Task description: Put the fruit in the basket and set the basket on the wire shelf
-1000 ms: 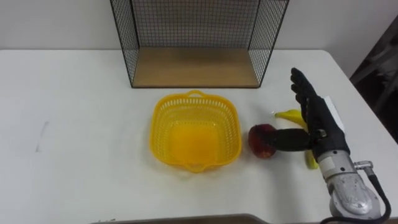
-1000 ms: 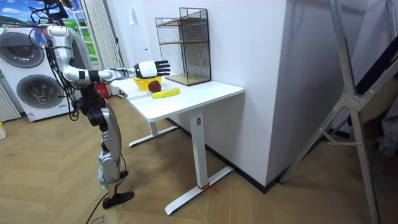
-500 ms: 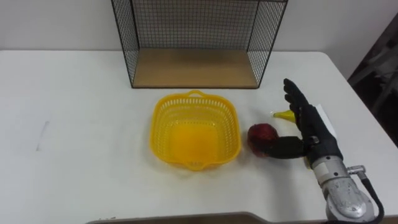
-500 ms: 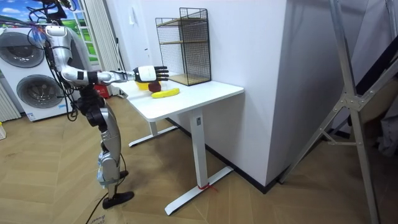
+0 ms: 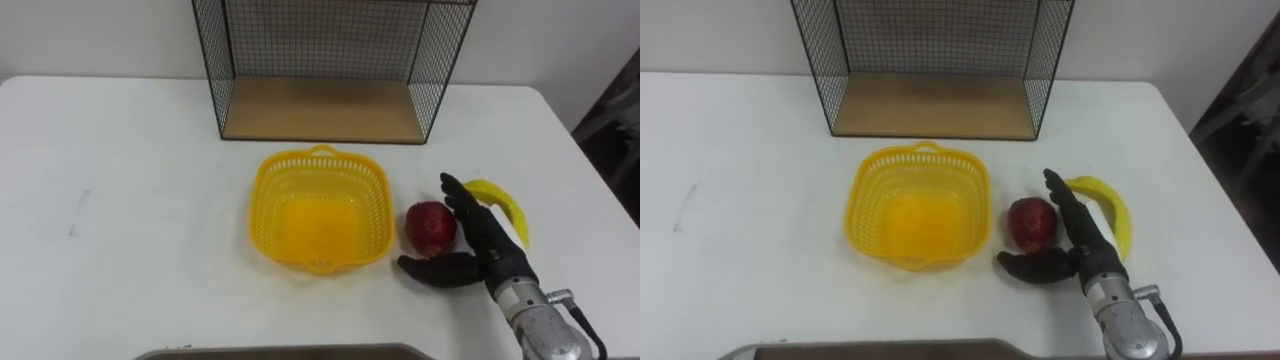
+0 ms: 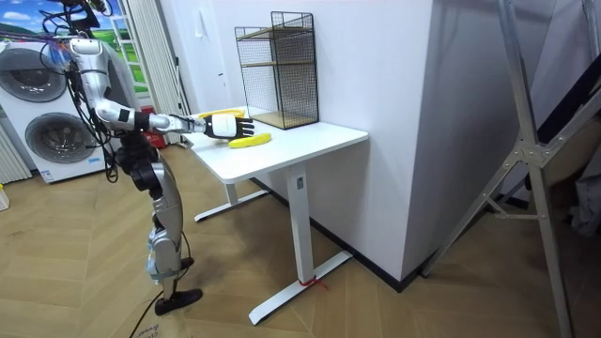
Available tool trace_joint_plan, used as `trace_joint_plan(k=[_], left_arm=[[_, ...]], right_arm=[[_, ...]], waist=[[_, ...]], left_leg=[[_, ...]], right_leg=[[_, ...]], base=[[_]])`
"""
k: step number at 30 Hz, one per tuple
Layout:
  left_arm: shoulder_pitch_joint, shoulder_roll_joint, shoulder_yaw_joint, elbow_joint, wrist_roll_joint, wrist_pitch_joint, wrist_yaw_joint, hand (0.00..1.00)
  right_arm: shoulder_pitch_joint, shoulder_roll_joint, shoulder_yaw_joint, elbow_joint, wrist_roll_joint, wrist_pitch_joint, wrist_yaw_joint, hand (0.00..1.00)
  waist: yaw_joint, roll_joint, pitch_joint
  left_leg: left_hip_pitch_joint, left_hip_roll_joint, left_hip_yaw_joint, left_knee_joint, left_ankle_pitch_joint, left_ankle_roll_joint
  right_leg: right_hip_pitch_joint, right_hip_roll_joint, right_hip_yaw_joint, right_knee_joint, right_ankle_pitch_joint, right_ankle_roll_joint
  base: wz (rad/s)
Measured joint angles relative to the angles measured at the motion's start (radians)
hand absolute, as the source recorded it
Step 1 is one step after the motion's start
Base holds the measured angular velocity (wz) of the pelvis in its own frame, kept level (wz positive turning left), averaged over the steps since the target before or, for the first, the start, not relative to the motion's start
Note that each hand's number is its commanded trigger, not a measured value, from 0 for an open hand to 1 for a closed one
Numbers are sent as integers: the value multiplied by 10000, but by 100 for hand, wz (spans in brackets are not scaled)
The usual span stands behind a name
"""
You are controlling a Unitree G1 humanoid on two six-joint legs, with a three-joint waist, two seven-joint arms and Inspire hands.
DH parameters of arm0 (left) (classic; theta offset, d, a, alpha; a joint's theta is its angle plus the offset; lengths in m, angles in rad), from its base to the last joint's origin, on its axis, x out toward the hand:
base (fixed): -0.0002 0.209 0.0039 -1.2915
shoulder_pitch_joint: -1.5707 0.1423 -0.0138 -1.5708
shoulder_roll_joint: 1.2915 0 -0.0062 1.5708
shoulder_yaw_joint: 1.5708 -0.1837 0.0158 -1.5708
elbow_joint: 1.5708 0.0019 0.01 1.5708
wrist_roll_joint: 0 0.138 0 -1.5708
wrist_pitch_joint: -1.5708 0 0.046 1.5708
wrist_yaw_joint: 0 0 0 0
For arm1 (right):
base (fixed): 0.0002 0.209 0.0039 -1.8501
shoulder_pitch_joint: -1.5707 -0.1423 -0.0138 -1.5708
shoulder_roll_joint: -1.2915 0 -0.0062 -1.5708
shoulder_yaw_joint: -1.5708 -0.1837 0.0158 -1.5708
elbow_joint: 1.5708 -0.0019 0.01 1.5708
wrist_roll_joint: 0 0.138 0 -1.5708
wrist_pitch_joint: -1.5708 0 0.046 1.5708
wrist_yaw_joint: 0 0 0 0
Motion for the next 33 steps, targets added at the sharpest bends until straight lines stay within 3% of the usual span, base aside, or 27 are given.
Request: trace_joint_plan(k=[4, 5, 6, 7, 18, 27, 33], left_arm=[[-23, 11, 27, -6, 5, 1, -117, 0], [-47, 11, 27, -6, 5, 1, -130, 0], [-36, 11, 33, -6, 6, 14, -179, 0], [-29, 12, 43, -10, 10, 28, -247, 0], [-95, 125, 52, -27, 21, 108, -345, 0], [-103, 125, 40, -85, 20, 316, -222, 0], [-118, 119, 49, -49, 27, 299, -97, 0]], right_arm=[[-79, 4, 7, 247, -60, -60, 28, 0], [-92, 4, 7, 287, -74, -73, 37, 4], [-117, 4, 5, 333, -139, -85, 41, 56], [-124, 3, 2, 348, -302, -85, 36, 100], [-661, -76, -284, 999, -2097, -226, -504, 100], [-1014, 9, -147, 1663, -1961, -178, -849, 100], [-842, 306, -214, 1627, -1265, -275, -689, 100]], waist=[[31, -35, 13], [32, -36, 11], [43, -38, 12], [44, -49, 11], [32, -208, -18], [50, -213, -23], [12, -191, -27]], left_leg=[[5, -6, -109, 40, -1, -1], [-1, -2, -117, 24, -2, -2], [-7, 0, -121, -13, -2, -2], [-9, -4, -127, -21, -2, -2], [4, -8, -202, 31, 1, 0], [163, -6, -194, -69, 0, -1], [142, -2, -200, -83, -5, -2]], right_leg=[[37, 3, -87, -78, 10, -14], [54, 12, -91, -130, 34, -14], [77, 14, -105, -187, 53, -16], [79, 11, -110, -198, 54, -16], [142, 28, -179, -318, 104, -11], [268, 27, -184, -316, 104, -10], [280, 27, -194, -305, 127, -11]], base=[[7], [0], [0], [0], [1], [0], [0]])
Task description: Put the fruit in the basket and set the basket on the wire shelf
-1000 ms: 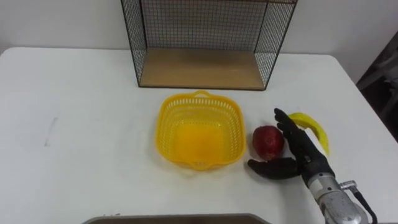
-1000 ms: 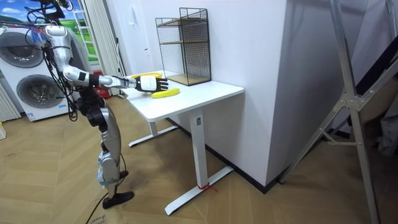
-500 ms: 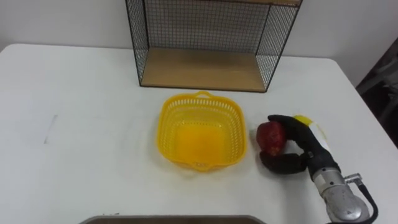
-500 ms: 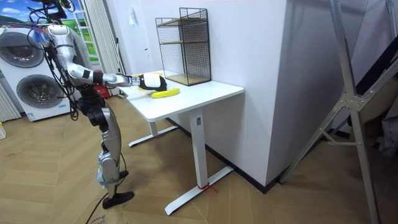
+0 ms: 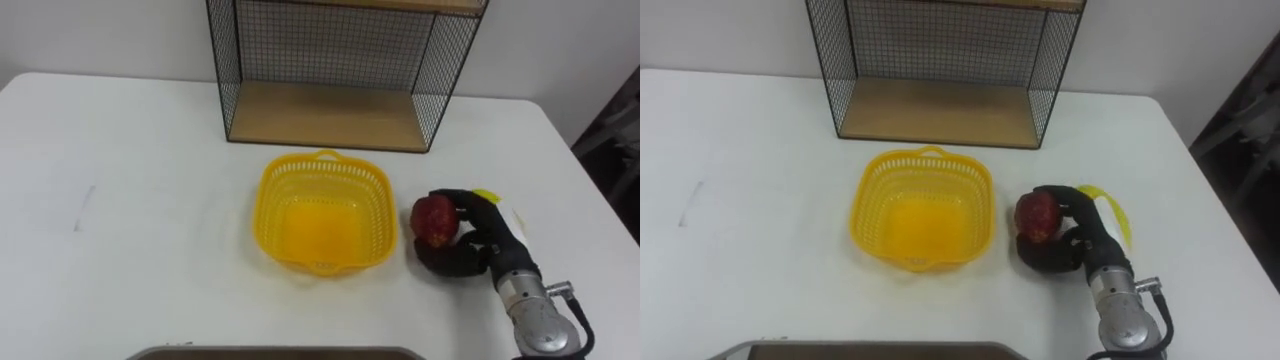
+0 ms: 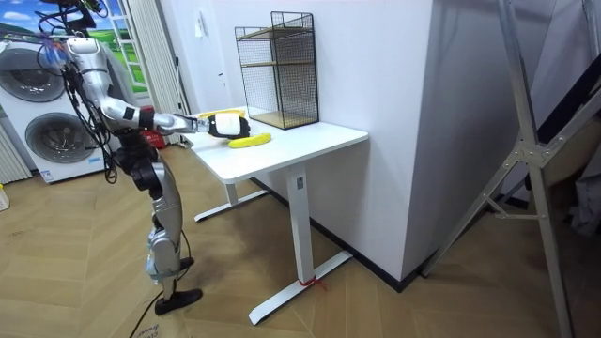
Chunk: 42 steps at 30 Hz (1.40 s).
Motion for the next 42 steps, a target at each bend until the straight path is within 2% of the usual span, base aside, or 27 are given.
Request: trace_joint_plan(k=[3, 8, 13, 16, 24, 28, 33, 39, 41, 42], left_arm=[[27, 2, 10, -1, 2, -6, -179, 0], [55, -21, 113, 98, 146, -6, -406, 0], [56, -84, 186, 308, 199, -29, -371, 0], [73, -97, 186, 249, 198, -80, -339, 0], [77, -104, 189, 212, 210, -231, -134, 0], [42, -104, 189, 254, 205, -240, -145, 0], [-44, -105, 185, 382, 139, -200, -152, 0], [-120, -105, -12, 402, 196, -159, -208, 0], [-188, -109, -103, 431, 181, -151, -280, 0], [-246, -107, -184, 432, 180, -149, -295, 0]], right_arm=[[14, 30, -15, -65, 335, 14, 248, 100], [392, 33, -10, -907, 519, 285, 539, 100], [478, 31, -14, -2108, 477, 372, 379, 100], [471, -23, -60, -2857, 493, 325, 180, 100], [467, -145, -139, -4363, 577, 335, 202, 100], [372, -143, -147, -5238, 704, 332, 348, 100], [382, -144, -49, -5961, 781, 346, 377, 100], [380, -143, 512, -6206, -346, 366, 551, 100], [380, -147, 810, -6207, -846, 526, 740, 100], [383, -149, 1025, -6207, -1224, 662, 880, 82]], waist=[[5, 21, -7], [-6, 98, -8], [1, 346, -27], [-28, 413, -28], [18, 268, 60], [53, 187, 26], [63, 185, 13], [108, 222, 11], [166, 244, 9], [235, 253, 12]], left_leg=[[-9, 1, 4, 29, 0, 0], [-27, -3, 13, 28, 1, 1], [-18, -8, 68, 2, 10, 9], [19, -11, 59, -7, 18, 8], [-22, -8, 118, -21, 28, 7], [-125, 11, 252, -1, 27, 8], [-175, 20, 289, 10, 26, 9], [-180, 34, 320, -41, 26, 9], [-179, 40, 342, -4, 26, 9], [-181, 40, 338, -5, 26, 9]], right_leg=[[-6, 0, 11, 13, 16, 2], [-29, 0, 30, 18, 21, 5], [-46, 1, 86, 15, 21, 5], [-29, 0, 86, -9, 20, 6], [-92, 0, 168, -9, 19, 8], [-248, 10, 300, 71, 21, 8], [-339, 12, 323, 150, 25, 14], [-358, 27, 319, 165, 28, 12], [-366, 30, 336, 163, 38, 10], [-366, 29, 336, 163, 39, 10]], base=[[0], [0], [-3], [0], [-2], [-9], [-3], [-1], [-2], [0]])
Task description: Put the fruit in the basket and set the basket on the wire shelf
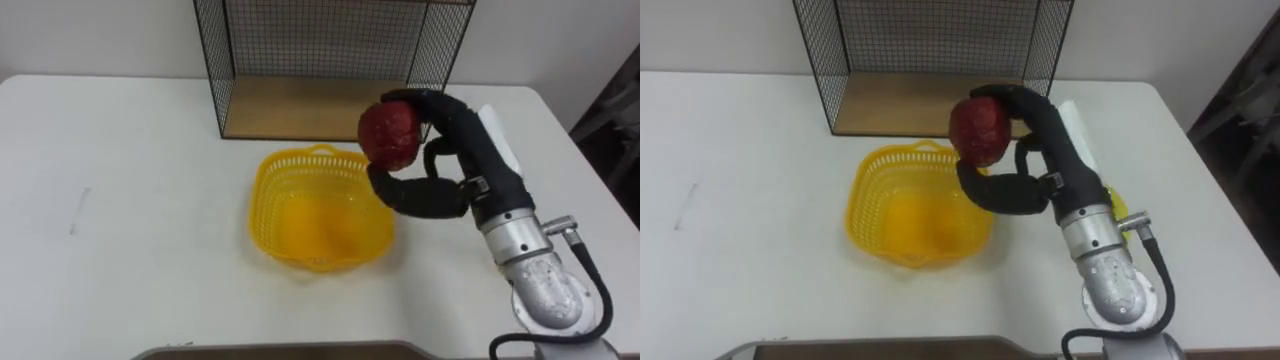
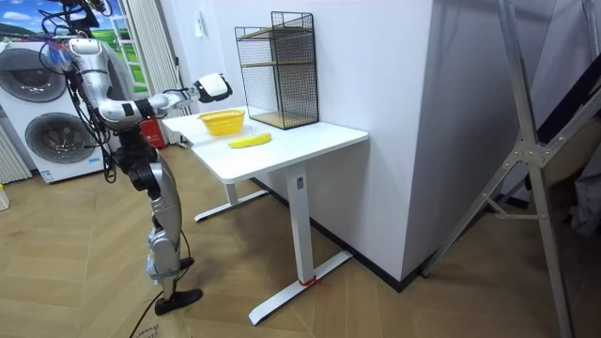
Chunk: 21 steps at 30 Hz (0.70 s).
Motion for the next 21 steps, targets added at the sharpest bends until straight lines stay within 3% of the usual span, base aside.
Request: trace_joint_plan(k=[1, 2, 3, 10, 21], left_arm=[[-58, 6, -85, 2, -10, 4, 0, 0], [-79, 7, -132, 9, -11, 6, 3, 0], [-144, 7, -171, 54, -23, 10, 3, 0], [-326, 13, -269, 248, -30, 20, 24, 0], [-389, 25, -492, 252, -33, 26, 44, 0]], right_arm=[[-1, 0, 225, 0, -233, 135, 161, 35], [-4, 2, 334, -3, -340, 181, 258, 5], [-13, -4, 594, -49, -528, 326, 410, 0], [-43, 3, 1068, -76, -769, 482, 1353, 0], [-58, 44, 1071, -72, -774, 512, 1407, 0]], waist=[[65, 5, 0], [100, 4, -1], [179, 5, -1], [377, -33, -3], [326, -96, 63]], left_leg=[[-7, 0, -9, 3, 0, 0], [-11, 0, -14, 0, 0, 0], [-14, 0, -14, -19, 0, 0], [-72, -12, -106, -9, 2, 1], [-172, -13, -171, -4, 1, 1]], right_leg=[[-1, -1, -6, 0, 0, 0], [-2, -3, -15, 1, 0, 0], [-17, -2, -17, 0, 0, 0], [-38, -8, -102, -20, 0, 0], [-63, -10, -196, -26, 1, 1]], base=[[0], [0], [0], [3], [2]])
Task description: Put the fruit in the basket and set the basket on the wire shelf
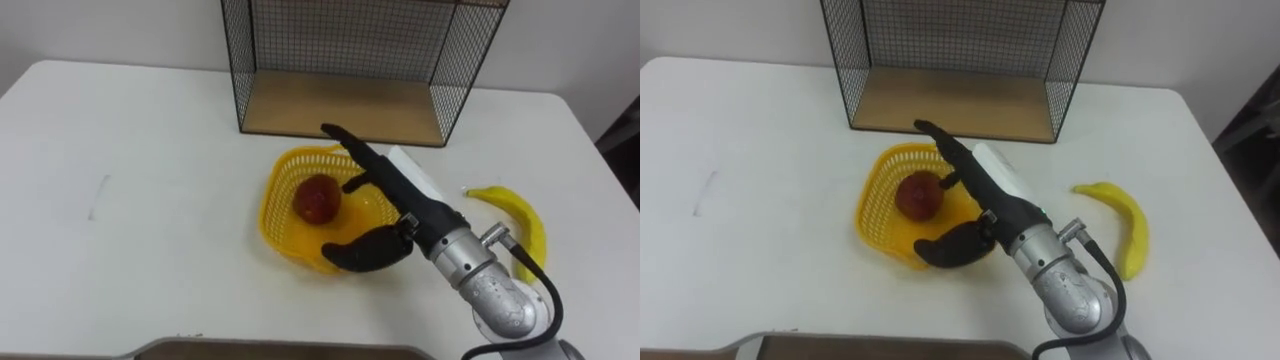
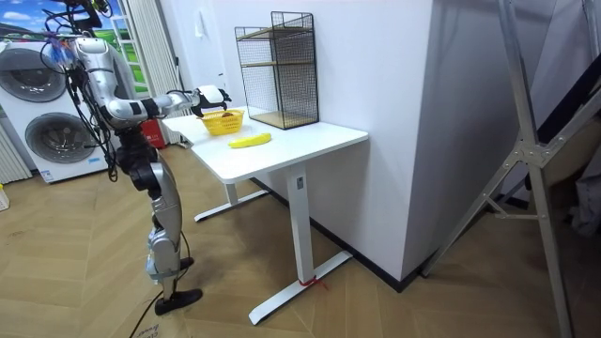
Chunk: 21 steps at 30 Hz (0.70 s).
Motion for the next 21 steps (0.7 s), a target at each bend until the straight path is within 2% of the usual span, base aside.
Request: trace_joint_plan(k=[5, 14, 21], left_arm=[[-17, -2, -92, 0, 3, 65, -2, 0], [0, -3, -103, -4, 32, 165, -9, 0], [12, -18, -103, -8, 26, 164, 3, 0]], right_arm=[[38, -1, 3, 1, -1, 164, 14, 0], [38, 7, 3, 1, -21, 167, -11, 0], [37, 16, 1, -2, -4, 165, -114, 0]], waist=[[2, 20, 7], [24, 56, 4], [5, 185, -27]], left_leg=[[-31, -3, -88, 10, 1, -1], [-35, -3, -93, 13, 1, -1], [15, -5, -59, 10, 1, -1]], right_leg=[[9, 1, -85, 0, 0, 0], [8, -4, -150, -1, 0, 0], [20, -10, -133, 2, 0, 0]], base=[[5], [0], [-1]])
